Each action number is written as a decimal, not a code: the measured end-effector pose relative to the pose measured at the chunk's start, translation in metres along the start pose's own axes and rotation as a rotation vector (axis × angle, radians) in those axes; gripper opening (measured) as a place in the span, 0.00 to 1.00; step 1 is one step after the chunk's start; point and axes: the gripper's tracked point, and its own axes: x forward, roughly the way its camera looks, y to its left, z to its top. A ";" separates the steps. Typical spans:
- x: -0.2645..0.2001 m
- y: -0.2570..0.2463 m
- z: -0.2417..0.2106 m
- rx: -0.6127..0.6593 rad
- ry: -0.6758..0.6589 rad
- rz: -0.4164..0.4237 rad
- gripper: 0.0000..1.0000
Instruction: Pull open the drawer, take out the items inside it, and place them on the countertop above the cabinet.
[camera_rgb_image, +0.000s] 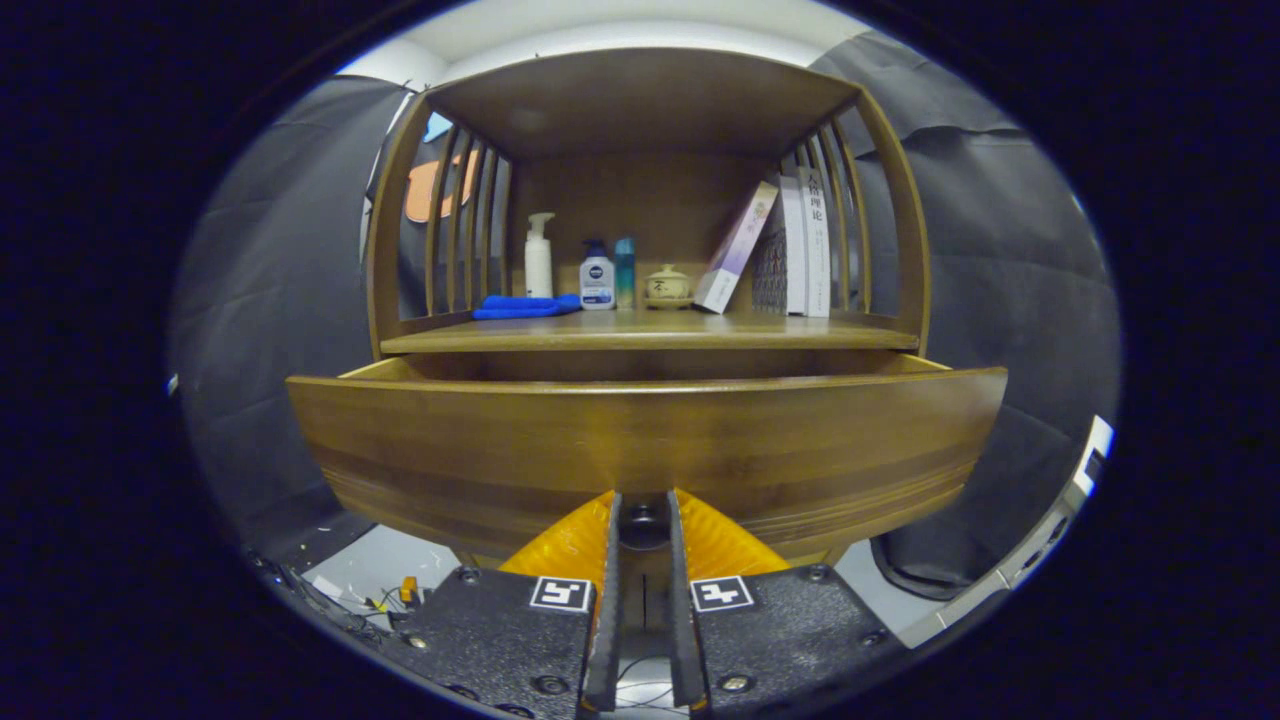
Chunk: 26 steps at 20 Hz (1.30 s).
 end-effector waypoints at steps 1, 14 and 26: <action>-0.005 0.000 -0.001 -0.007 -0.001 0.005 0.23; -0.095 0.008 0.067 -0.152 -0.213 0.010 0.17; -0.079 -0.016 0.109 -0.069 -0.135 0.053 0.45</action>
